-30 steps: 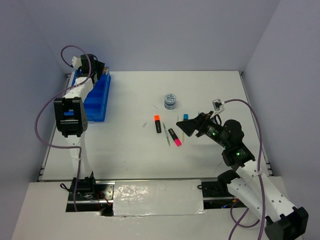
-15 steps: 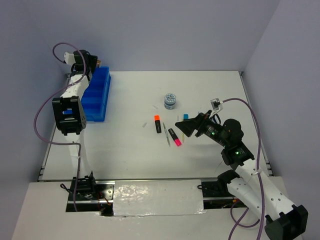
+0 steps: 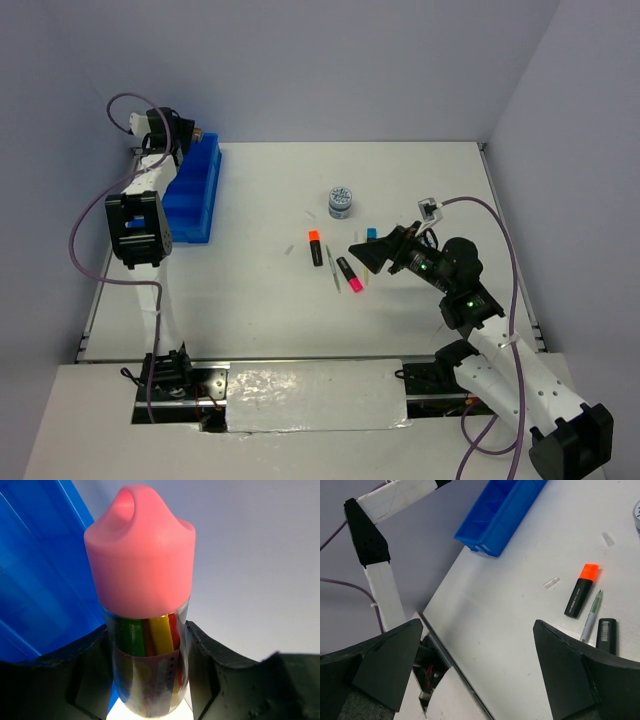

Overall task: Sort the stationery into containers
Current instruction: Place the stationery in the storage box.

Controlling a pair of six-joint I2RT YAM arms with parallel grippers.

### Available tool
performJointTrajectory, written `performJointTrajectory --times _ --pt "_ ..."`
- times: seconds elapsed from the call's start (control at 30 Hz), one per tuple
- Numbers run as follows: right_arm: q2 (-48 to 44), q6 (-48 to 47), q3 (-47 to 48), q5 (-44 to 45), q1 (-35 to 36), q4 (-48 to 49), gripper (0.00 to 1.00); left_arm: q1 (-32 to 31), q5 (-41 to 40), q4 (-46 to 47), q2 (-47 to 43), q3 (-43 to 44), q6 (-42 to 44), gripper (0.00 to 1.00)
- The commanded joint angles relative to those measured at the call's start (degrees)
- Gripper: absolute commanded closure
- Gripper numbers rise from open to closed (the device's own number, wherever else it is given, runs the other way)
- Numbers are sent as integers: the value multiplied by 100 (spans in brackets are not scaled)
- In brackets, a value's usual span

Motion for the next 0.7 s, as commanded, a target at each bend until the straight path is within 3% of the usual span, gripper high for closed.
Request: performJointTrajectory --times 0.0,0.17,0.27,0.47,0.67 --pt "0 11 -2 17 7 323 0 -12 54 586 -130 -195 -166 55" --pt "17 29 -19 34 7 331 0 -3 80 587 -139 -336 -298 50" --pt "35 37 -28 43 7 358 0 -3 98 639 -139 -380 -333 54" --pt "35 73 -54 26 7 410 0 -3 19 561 -218 -398 -316 38" --pt "44 90 -72 8 -2 437 0 -3 1 543 -271 -424 -263 28"
